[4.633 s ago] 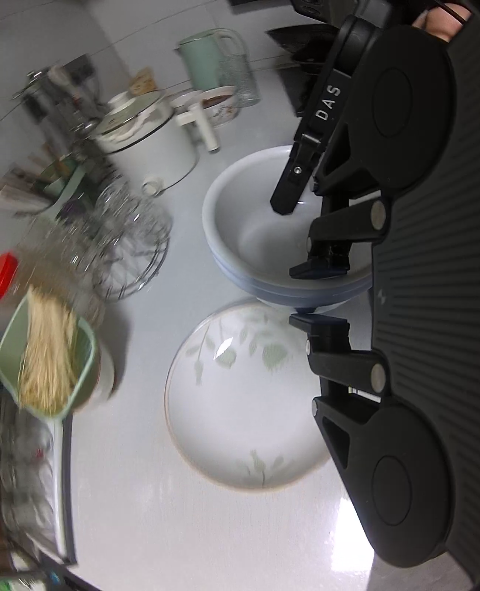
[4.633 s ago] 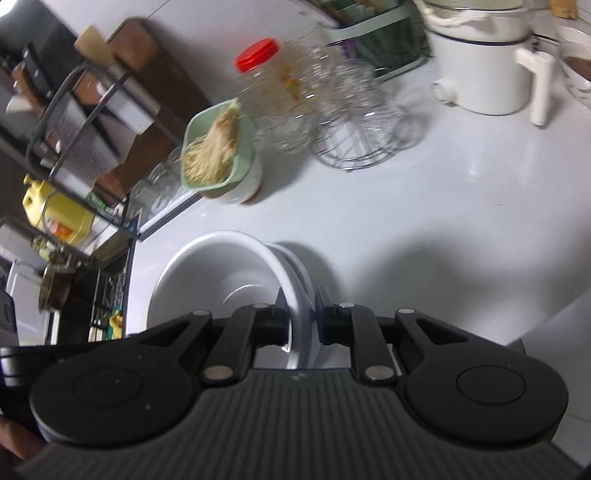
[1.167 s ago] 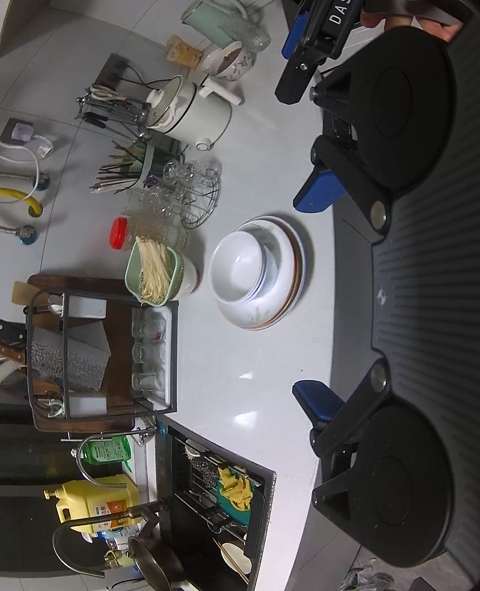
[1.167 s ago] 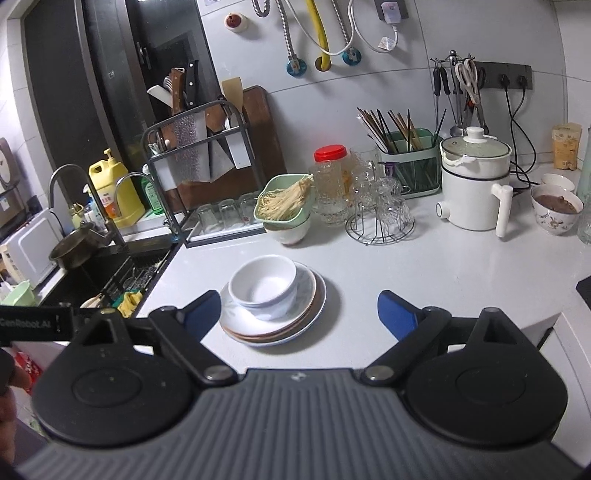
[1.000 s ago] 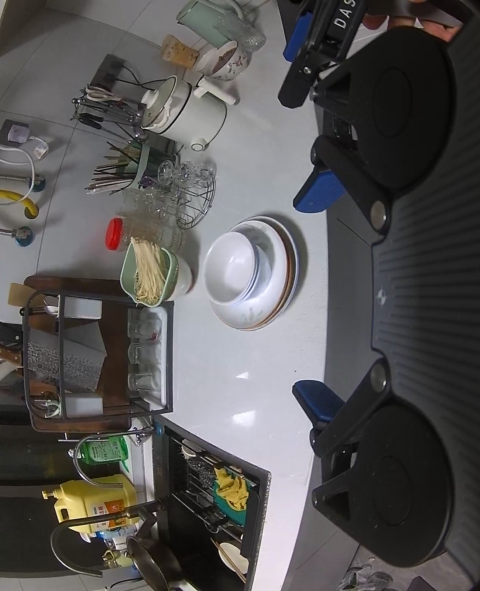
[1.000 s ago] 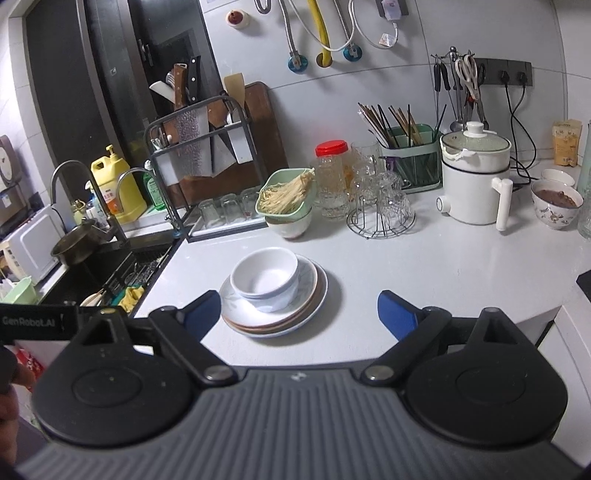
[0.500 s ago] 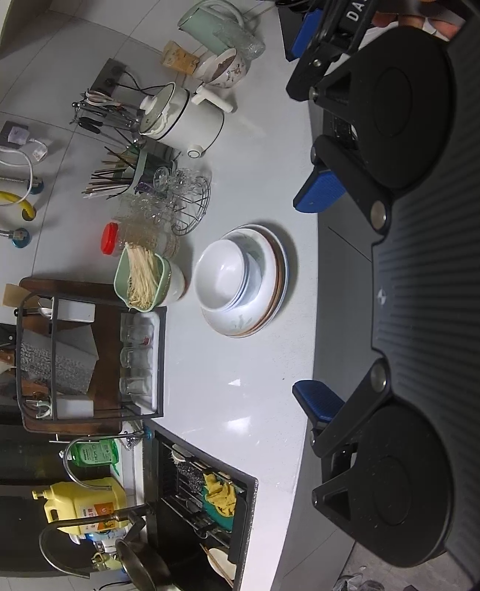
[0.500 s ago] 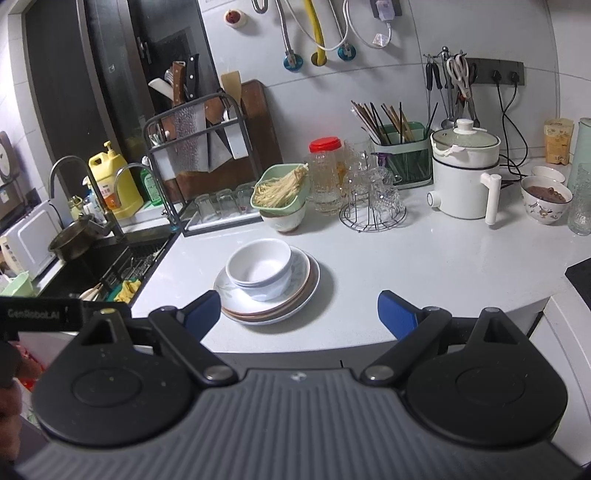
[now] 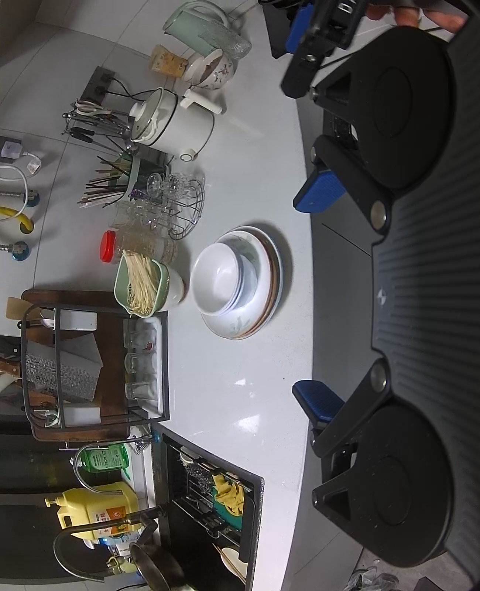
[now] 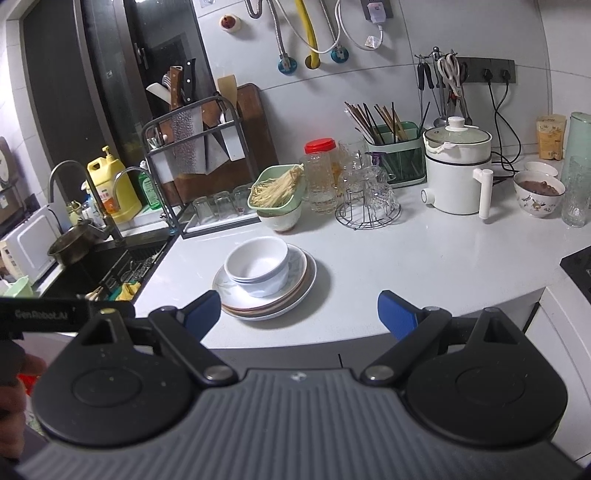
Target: Organize plates and bowls
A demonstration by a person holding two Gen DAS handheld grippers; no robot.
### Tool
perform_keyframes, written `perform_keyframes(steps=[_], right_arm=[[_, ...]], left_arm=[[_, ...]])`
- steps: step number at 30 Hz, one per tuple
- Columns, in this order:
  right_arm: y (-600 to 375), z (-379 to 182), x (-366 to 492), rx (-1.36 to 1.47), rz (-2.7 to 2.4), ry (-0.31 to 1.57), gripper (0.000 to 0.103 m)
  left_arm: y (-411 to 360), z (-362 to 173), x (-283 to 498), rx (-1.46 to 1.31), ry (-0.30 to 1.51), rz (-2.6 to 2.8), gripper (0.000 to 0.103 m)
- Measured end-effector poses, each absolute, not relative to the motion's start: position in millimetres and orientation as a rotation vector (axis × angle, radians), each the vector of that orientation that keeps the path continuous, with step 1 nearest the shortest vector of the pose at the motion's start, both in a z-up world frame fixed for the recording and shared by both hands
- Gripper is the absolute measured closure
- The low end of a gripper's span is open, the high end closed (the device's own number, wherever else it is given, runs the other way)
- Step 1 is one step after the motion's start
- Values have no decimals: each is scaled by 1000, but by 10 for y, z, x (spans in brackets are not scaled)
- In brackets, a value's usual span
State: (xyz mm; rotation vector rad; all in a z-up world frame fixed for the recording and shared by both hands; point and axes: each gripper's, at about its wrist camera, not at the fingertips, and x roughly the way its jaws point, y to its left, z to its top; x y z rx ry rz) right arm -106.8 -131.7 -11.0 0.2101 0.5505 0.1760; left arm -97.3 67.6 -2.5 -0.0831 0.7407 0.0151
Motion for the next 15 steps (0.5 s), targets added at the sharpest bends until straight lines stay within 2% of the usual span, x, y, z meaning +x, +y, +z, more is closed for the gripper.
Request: perform_keyframes(steps=[15], right_arm=[[-1317,-191,-845,146,240,569,10]], left_arm=[[729,-105,-933,-145,728,73,4]])
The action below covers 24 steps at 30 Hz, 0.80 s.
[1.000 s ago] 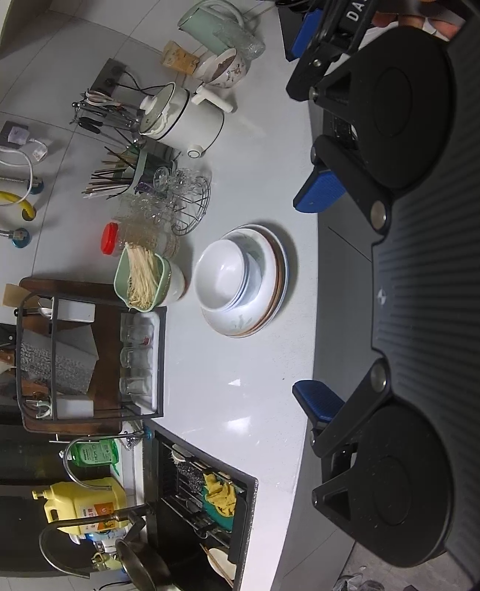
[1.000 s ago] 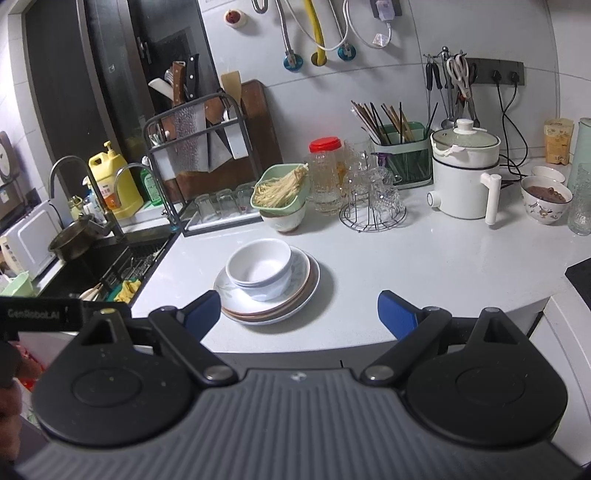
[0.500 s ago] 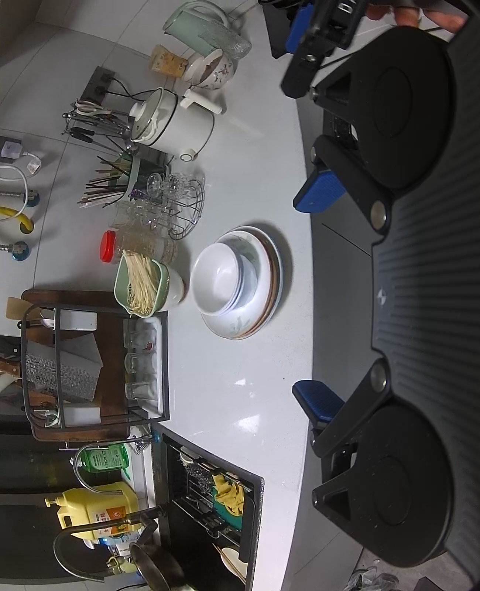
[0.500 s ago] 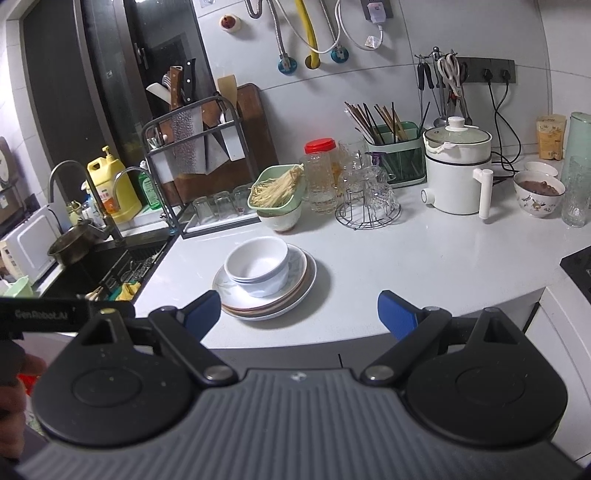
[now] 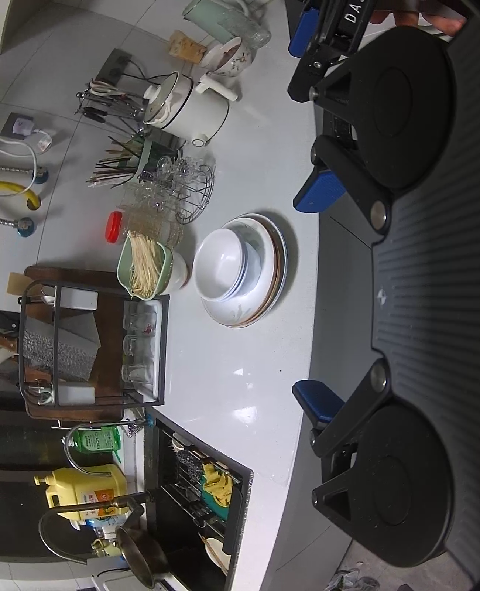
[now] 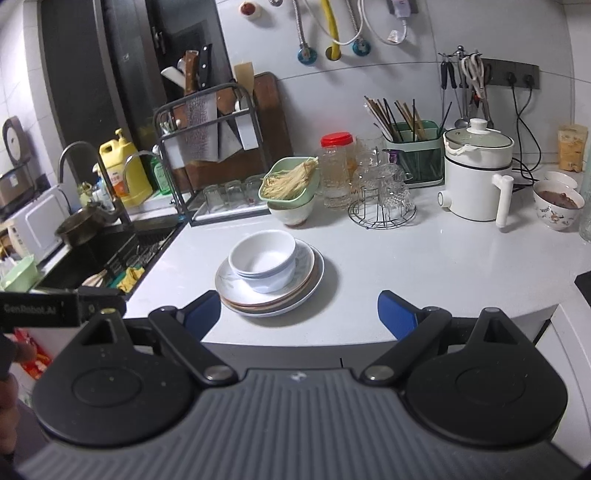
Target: Organize plates and bowls
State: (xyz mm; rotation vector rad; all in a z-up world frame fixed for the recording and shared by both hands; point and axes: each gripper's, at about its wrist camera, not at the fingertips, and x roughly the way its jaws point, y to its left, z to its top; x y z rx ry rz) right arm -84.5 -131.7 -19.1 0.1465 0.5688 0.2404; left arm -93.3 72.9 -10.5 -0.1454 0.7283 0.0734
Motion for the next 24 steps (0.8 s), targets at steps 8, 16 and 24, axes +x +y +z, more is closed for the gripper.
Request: perform_keyframes(steps=[8,16,24], right_arm=[[-1327,-223,-740,143,273,600,10],[-1370,-186,-792,140,264,584,10],[-1310,-142,-866,91,267,550,10]], left_arm=[[698,-113,-885,-141,725,82,4],[651,-93,-919,-137,718,57,4],[687,-130,-949,-153,726,63,4]])
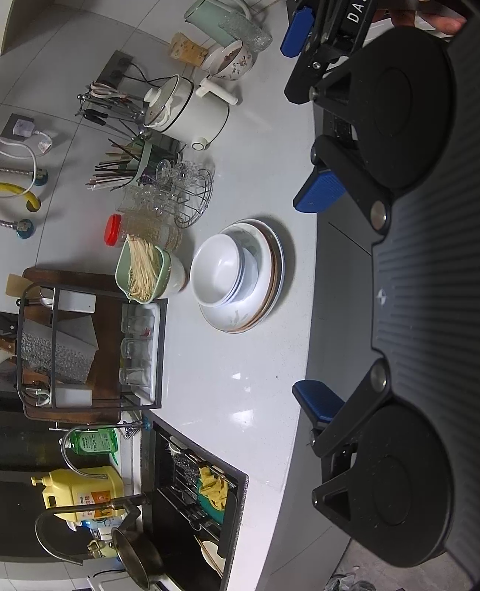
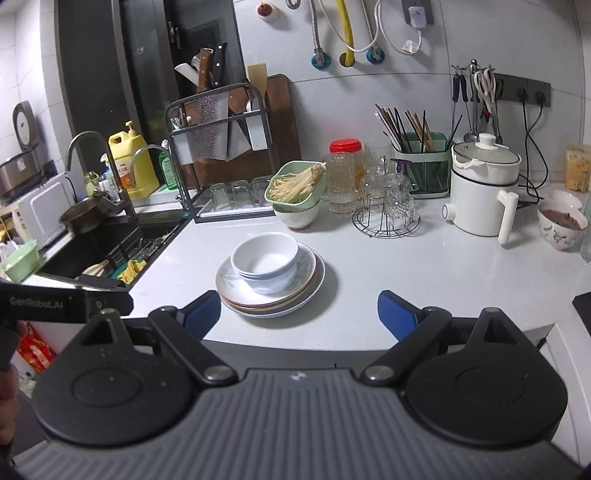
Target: Organize plates and bowls
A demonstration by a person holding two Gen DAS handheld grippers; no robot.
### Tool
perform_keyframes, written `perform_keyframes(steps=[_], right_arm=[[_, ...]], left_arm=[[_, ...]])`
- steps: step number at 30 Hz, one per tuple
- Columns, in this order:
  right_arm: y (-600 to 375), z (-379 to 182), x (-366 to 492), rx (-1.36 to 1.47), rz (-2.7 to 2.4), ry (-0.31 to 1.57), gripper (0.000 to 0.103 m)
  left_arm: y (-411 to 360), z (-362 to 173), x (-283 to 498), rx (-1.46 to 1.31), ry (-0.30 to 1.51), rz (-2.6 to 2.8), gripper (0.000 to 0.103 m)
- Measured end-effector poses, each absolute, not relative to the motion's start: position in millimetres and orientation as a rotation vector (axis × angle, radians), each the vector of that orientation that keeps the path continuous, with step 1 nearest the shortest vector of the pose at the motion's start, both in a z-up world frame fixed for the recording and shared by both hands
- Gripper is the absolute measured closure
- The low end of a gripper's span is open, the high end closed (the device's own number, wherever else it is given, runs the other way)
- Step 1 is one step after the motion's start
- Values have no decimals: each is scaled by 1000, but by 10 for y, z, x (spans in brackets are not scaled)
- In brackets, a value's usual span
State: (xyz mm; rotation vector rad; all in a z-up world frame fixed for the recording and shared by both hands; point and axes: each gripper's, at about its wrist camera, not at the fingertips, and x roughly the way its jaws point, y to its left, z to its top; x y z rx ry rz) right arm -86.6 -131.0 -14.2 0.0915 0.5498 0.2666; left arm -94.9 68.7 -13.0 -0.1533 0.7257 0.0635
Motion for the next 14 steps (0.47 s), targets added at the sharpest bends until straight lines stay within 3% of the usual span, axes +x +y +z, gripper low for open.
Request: perform_keyframes(steps=[14], right_arm=[[-1389,-135,-867,123,246,539,10]], left_arm=[[653,-121,-974,-155,727,63,4]])
